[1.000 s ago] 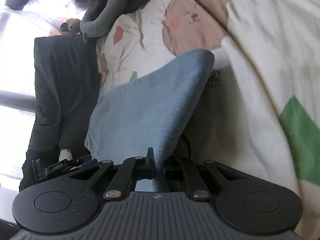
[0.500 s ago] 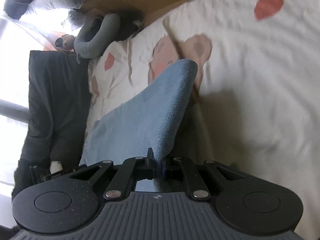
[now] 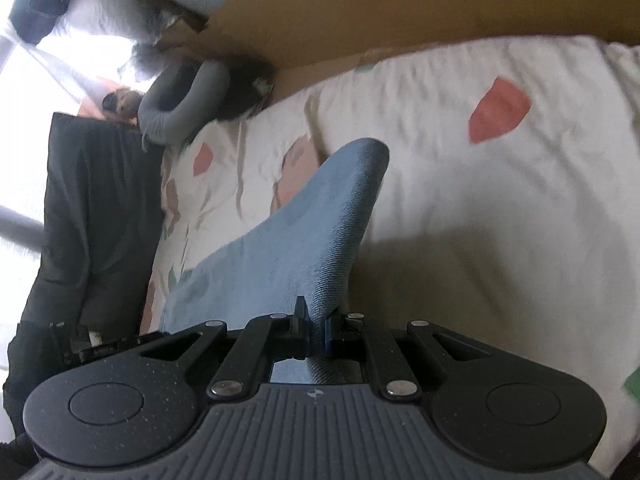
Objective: Fold clothes
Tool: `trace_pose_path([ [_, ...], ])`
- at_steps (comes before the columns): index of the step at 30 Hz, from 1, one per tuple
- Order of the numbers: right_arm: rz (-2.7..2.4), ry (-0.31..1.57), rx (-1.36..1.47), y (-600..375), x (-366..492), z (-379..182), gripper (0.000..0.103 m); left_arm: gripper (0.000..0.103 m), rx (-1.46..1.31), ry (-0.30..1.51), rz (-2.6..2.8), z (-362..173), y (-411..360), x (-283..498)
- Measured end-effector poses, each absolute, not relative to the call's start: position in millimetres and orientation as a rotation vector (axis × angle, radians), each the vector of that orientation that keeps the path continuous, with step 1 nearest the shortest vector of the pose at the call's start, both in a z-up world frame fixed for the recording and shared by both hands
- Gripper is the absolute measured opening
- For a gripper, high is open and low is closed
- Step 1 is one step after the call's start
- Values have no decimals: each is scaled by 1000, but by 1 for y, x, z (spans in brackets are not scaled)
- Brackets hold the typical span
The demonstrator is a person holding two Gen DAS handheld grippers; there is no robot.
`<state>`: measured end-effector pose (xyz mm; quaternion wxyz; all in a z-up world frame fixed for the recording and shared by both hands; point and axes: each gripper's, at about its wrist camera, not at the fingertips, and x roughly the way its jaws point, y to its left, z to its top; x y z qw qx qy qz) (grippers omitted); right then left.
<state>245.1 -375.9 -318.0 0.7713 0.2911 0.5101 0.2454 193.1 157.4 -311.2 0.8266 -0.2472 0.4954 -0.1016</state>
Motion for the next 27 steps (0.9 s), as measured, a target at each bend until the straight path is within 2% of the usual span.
trace_pose_path([
  [8,475,1162,701,-402,255,-356,5,44,-486,1065,-274,-312,135,209],
  [12,455,1208,721,-407,260,-380,15,44,-476,1090,-281,-317,129,206],
  [14,471,1225,706,-407,261,-383,16,44,-480,1101,-276,-320,129,205],
  [18,507,1238,693,-407,258,-386,35,44,-494,1112,-271,-323,128,204],
  [27,519,1236,765,-420,230,-395,40,44,-475,1129,-312,-325,112,202],
])
